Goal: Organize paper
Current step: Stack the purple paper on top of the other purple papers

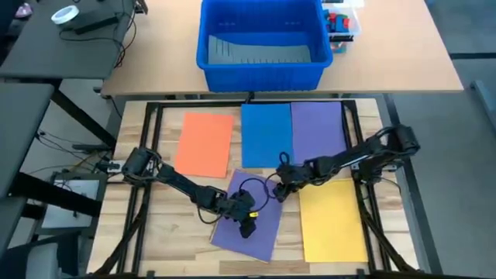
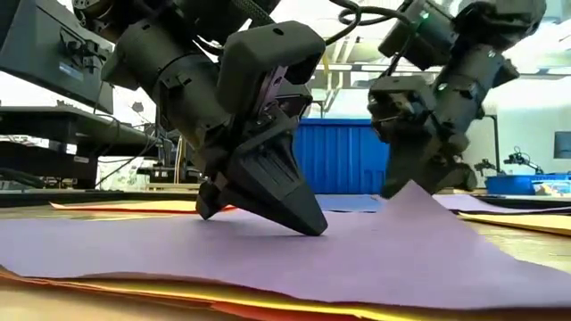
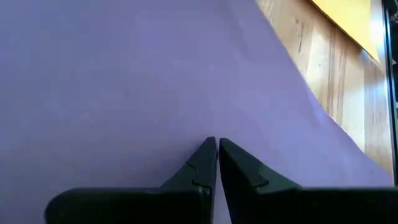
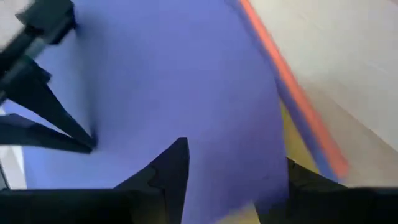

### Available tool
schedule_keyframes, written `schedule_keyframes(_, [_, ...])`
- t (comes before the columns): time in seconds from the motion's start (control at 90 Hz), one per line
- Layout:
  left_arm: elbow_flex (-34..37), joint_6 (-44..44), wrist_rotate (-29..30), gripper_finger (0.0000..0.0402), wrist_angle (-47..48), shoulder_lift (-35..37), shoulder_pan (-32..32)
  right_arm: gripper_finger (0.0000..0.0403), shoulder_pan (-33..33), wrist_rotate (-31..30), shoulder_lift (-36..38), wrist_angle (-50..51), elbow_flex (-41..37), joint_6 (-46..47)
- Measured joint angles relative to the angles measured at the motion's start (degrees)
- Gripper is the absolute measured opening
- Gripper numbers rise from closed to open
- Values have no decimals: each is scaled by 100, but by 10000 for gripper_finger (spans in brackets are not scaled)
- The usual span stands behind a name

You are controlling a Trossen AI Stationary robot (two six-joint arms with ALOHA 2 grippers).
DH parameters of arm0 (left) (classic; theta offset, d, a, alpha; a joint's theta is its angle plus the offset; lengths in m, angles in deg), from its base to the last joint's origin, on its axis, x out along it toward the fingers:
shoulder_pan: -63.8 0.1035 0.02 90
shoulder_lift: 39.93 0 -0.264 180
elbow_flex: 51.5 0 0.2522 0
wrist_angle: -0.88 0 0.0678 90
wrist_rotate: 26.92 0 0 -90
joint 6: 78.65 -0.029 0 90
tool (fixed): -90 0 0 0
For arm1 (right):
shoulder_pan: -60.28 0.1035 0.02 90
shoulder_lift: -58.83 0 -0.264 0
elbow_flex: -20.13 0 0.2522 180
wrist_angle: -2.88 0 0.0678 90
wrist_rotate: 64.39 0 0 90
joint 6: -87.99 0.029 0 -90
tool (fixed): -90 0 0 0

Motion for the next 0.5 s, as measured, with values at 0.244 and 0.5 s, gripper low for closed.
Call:
schedule_keyframes(0.244, [8,-74,-155,6,10,67,2,9,-8,117,224,1116,246,-760])
schedule_keyframes(0.5, [16,-748,-537,6,610,967,55,0,-553,99,1519,3811,1044,-1892])
